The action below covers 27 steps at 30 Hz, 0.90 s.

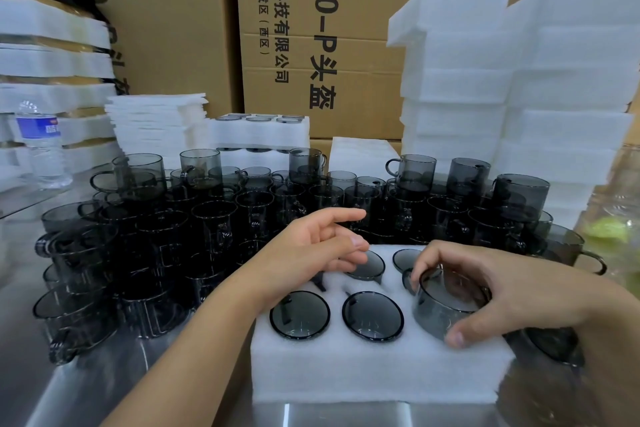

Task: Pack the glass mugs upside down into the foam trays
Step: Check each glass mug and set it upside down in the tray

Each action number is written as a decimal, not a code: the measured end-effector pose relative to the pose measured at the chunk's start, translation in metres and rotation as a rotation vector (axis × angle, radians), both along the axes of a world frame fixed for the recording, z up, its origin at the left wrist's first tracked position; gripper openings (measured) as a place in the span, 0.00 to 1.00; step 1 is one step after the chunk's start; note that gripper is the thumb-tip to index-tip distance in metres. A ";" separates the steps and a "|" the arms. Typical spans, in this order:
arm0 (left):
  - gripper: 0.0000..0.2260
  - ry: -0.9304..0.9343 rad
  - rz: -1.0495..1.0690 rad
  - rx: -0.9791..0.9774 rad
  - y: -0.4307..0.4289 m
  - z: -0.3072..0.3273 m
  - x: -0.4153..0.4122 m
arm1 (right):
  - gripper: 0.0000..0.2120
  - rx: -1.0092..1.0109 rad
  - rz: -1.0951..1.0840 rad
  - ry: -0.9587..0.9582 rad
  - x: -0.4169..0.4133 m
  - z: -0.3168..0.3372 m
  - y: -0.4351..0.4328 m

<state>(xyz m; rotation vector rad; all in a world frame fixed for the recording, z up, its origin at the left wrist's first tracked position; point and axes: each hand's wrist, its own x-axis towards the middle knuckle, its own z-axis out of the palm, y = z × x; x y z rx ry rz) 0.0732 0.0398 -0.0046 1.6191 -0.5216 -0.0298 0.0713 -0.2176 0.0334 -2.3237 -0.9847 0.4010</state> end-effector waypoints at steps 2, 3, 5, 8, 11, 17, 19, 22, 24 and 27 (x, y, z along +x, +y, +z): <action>0.17 0.000 -0.001 0.003 0.000 0.000 0.000 | 0.24 0.025 -0.007 0.004 0.001 -0.001 0.001; 0.17 0.001 -0.001 0.003 0.000 0.000 0.000 | 0.23 0.039 -0.011 -0.014 0.002 -0.001 0.002; 0.17 0.005 -0.001 0.001 0.000 0.001 0.000 | 0.19 0.105 -0.049 -0.100 0.004 -0.003 0.006; 0.16 0.005 -0.007 0.005 0.000 0.001 -0.001 | 0.17 0.343 -0.196 -0.243 0.007 -0.009 0.019; 0.16 0.003 -0.003 -0.002 -0.001 0.001 -0.002 | 0.21 0.358 -0.252 -0.292 0.010 -0.020 0.030; 0.13 0.009 -0.001 0.006 -0.001 0.001 -0.002 | 0.15 0.245 -0.225 -0.202 0.018 -0.030 0.031; 0.13 0.008 0.002 0.009 -0.001 0.001 -0.002 | 0.14 0.240 -0.226 -0.242 0.018 -0.032 0.032; 0.13 0.010 0.009 0.009 -0.001 0.001 -0.002 | 0.12 0.070 -0.210 -0.418 0.017 -0.037 0.035; 0.12 0.010 0.013 0.015 0.000 0.001 -0.002 | 0.12 0.002 -0.197 -0.524 0.016 -0.040 0.037; 0.12 0.013 0.019 0.019 -0.001 0.001 -0.002 | 0.15 -0.037 -0.187 -0.628 0.015 -0.043 0.037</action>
